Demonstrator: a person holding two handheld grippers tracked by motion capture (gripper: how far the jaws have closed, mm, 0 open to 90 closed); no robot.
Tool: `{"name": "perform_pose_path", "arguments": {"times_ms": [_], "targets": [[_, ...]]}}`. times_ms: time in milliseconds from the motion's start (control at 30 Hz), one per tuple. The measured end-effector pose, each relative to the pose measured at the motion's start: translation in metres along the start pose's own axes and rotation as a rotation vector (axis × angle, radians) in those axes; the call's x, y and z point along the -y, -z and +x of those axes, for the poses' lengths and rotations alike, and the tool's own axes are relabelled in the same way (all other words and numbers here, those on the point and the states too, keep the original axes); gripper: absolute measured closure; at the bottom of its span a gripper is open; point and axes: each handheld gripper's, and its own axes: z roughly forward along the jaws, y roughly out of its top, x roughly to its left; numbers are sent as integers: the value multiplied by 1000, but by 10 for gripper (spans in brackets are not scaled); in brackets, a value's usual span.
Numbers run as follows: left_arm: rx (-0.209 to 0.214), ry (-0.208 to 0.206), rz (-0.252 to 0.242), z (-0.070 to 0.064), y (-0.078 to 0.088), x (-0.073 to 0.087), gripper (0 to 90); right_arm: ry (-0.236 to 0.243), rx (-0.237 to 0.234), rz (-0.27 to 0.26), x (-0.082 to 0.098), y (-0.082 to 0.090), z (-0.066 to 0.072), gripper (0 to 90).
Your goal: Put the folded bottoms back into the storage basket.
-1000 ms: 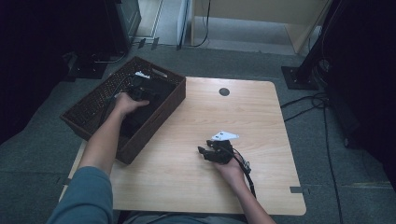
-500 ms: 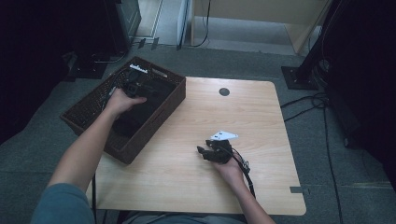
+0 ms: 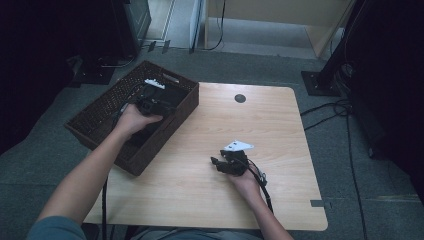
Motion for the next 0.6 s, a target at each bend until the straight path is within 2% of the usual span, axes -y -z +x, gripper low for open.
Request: {"name": "perform_pose_path", "arguments": {"times_ms": [167, 333, 400, 600], "targets": [[15, 21, 32, -3, -10, 11, 614, 1, 0, 0, 0, 0, 0, 483], [18, 24, 39, -6, -12, 11, 698, 5, 5, -2, 0, 0, 1, 483], [9, 23, 36, -7, -12, 11, 717, 5, 5, -2, 0, 0, 1, 483], [-20, 71, -2, -1, -13, 12, 745, 3, 1, 0, 0, 0, 0, 481]]}}
